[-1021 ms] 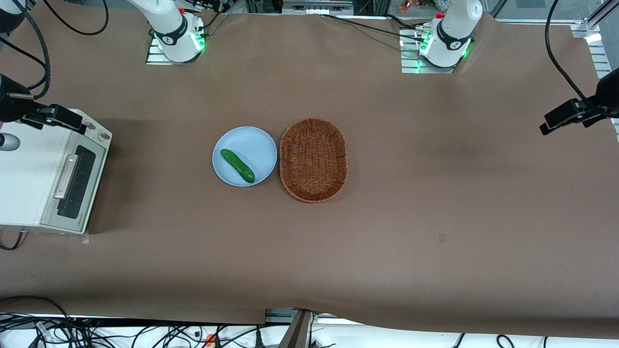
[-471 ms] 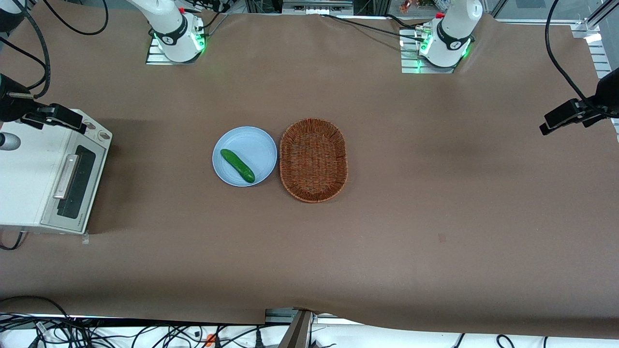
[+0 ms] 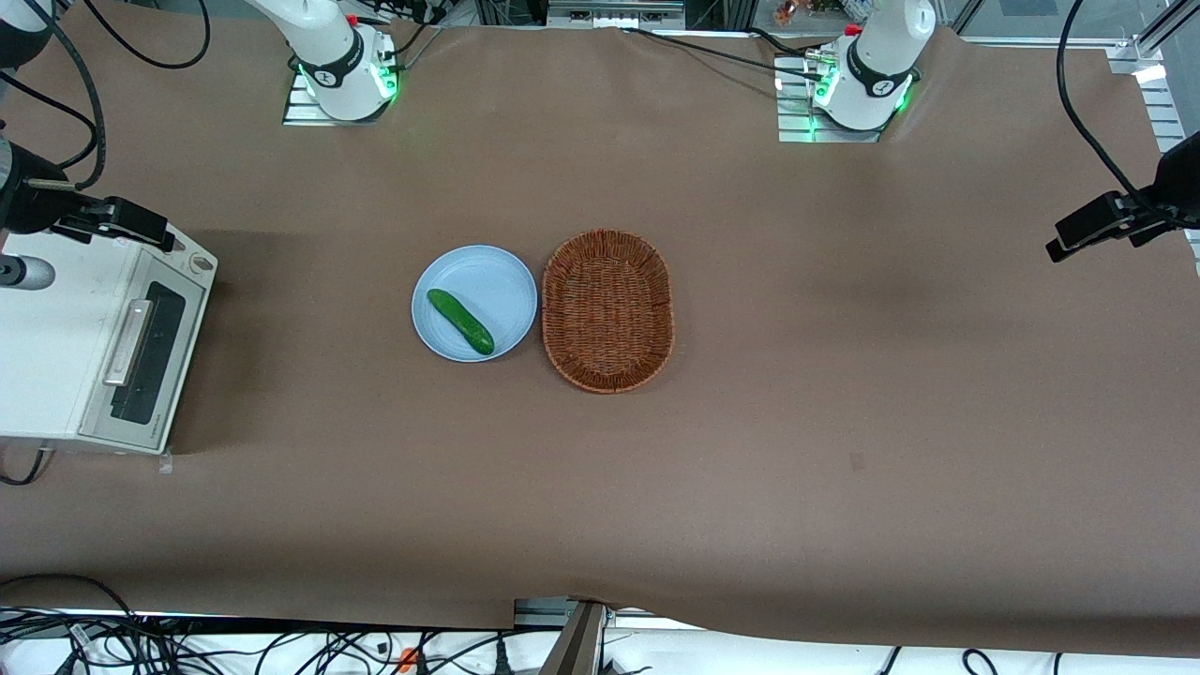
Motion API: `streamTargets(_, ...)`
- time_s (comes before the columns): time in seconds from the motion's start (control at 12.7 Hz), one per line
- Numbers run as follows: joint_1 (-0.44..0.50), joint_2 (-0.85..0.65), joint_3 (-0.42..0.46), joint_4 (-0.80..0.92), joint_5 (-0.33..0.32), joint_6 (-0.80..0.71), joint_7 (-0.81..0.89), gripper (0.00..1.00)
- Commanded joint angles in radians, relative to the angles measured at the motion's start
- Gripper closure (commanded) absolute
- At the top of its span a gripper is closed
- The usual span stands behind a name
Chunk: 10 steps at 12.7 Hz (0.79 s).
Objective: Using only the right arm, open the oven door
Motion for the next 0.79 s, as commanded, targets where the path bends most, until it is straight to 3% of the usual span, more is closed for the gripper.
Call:
streamTargets(0.0, -0.004, 0.028, 0.002, -0.007, 0.015, -0.044, -0.045, 0.0)
streamTargets(0.47, 0.001, 0.105, 0.002, -0.045, 0.003, -0.015, -0.05, 0.0)
streamTargets(0.71, 0.001, 0.125, 0.002, -0.131, -0.002, 0.083, -0.05, 0.0)
